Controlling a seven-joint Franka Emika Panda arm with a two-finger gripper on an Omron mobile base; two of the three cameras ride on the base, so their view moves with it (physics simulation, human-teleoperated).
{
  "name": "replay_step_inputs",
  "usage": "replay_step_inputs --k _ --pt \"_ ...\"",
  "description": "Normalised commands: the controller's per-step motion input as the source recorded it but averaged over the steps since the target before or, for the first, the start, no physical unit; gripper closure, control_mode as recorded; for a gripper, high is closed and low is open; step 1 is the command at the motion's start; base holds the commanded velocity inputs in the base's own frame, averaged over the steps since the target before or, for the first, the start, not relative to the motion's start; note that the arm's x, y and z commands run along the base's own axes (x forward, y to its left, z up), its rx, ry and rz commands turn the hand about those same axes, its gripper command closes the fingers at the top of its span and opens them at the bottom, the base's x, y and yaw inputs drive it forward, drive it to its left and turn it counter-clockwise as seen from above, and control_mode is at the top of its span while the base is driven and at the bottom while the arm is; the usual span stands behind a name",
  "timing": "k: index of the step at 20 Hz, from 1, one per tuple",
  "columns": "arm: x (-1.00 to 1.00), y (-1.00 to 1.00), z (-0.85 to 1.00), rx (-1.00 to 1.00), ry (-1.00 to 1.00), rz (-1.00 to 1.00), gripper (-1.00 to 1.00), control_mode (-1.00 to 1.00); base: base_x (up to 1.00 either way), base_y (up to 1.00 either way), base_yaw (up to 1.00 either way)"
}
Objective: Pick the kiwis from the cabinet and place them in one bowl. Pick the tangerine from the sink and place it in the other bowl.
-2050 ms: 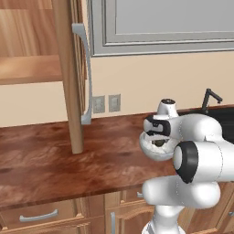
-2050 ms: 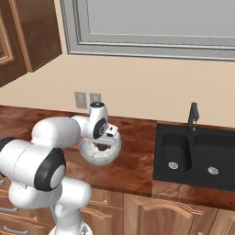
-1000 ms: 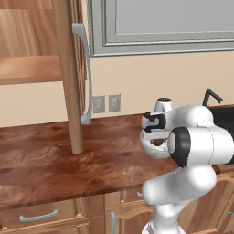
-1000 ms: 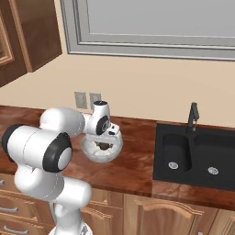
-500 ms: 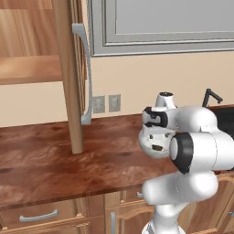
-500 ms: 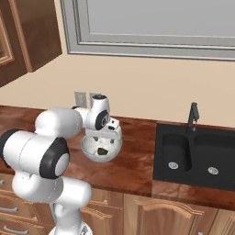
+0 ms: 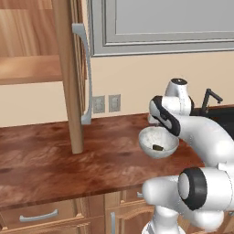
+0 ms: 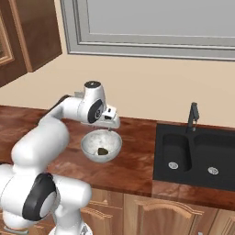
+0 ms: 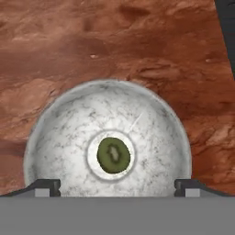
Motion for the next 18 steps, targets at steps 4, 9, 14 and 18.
replay_step_inputs --k 4,9,14,18 --pt "-0.77 0.0 0.78 0.0 -0.24 0.0 -1.0 -1.0 0.0 0.0 0.0" --pt "-0.54 0.0 0.72 0.0 -0.17 0.0 -1.0 -1.0 0.0 0.0 0.0" --pt "-0.6 0.08 0.57 -0.02 -0.12 0.0 -1.0 -1.0 0.0 0.0 0.0" --pt "-0.41 0.17 0.53 -0.03 -0.06 0.0 -1.0 -1.0 0.0 0.0 0.0"
